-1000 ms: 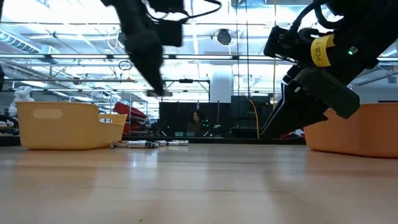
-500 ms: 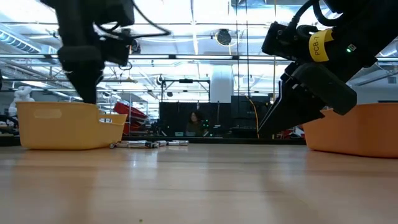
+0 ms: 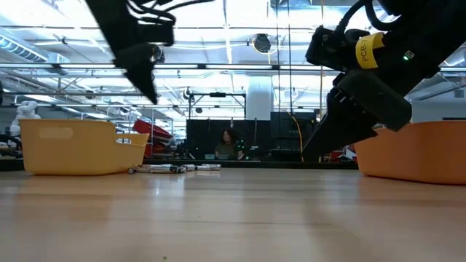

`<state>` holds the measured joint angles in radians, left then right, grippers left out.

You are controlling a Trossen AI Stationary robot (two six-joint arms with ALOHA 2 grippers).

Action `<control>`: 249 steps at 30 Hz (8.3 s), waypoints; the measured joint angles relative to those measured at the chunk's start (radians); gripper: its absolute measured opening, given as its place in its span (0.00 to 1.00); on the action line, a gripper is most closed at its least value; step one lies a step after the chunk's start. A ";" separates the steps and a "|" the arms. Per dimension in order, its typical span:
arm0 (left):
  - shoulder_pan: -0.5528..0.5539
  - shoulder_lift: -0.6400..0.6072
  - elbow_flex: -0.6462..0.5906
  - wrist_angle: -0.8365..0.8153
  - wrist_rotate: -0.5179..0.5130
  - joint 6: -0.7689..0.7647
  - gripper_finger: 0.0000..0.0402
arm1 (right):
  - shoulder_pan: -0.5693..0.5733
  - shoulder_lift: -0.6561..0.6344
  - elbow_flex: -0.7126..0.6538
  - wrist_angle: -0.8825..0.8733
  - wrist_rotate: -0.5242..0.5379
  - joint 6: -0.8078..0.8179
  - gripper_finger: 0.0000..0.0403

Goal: Sort batteries
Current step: Put the silver battery into the yellow bin

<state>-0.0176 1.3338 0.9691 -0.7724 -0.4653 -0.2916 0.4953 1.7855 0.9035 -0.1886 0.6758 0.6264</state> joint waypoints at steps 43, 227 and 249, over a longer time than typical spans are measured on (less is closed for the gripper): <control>0.501 0.554 0.245 0.433 0.486 0.509 0.47 | 0.072 0.000 -0.001 0.093 -0.089 -0.048 0.38; 0.121 0.044 -0.016 0.027 0.319 -0.044 0.13 | 0.027 0.001 -0.039 0.193 -0.079 -0.175 0.29; -0.033 0.006 -0.079 -0.266 0.071 -0.252 0.55 | 0.028 0.001 -0.039 0.202 -0.103 -0.144 0.29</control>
<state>-0.0509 1.3396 0.8900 -1.0382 -0.3946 -0.5434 0.5232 1.7863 0.8646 0.0132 0.5732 0.4829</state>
